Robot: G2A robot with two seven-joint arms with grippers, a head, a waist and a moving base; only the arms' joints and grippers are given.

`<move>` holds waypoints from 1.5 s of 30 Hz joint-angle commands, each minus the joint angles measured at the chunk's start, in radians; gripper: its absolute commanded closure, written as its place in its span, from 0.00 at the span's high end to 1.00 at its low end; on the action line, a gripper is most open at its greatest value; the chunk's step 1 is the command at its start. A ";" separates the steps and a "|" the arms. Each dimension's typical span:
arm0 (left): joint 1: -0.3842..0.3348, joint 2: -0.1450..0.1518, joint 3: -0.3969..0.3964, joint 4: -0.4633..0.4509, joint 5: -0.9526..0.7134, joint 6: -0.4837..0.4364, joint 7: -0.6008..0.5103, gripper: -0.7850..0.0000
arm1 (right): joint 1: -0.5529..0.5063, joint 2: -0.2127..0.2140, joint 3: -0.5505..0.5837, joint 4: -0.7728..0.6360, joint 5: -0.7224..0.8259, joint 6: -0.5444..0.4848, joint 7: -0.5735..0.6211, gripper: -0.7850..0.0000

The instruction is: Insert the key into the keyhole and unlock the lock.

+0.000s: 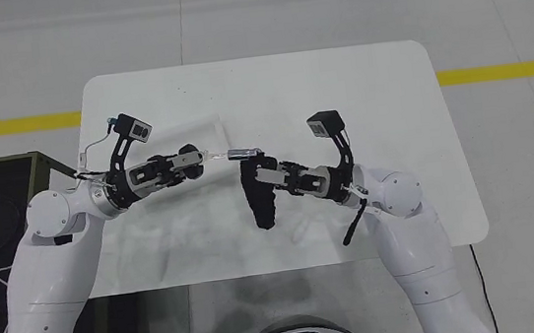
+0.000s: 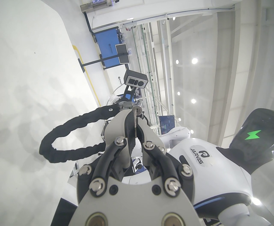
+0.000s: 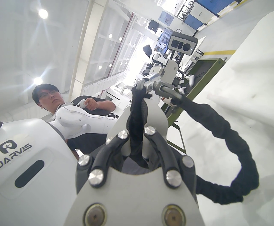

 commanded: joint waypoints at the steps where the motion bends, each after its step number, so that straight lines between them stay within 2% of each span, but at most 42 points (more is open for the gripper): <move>1: -0.002 -0.001 -0.002 0.002 0.000 0.001 -0.001 0.00 | 0.002 0.003 -0.006 0.000 0.001 0.000 -0.004 0.00; 23: -0.004 -0.014 -0.016 0.004 0.009 0.019 -0.055 0.00 | 0.016 0.041 -0.033 -0.007 0.031 0.021 -0.020 0.00; 45: -0.003 -0.022 -0.026 -0.031 0.037 0.021 -0.109 0.00 | 0.043 0.073 -0.071 -0.021 0.033 0.061 0.018 0.00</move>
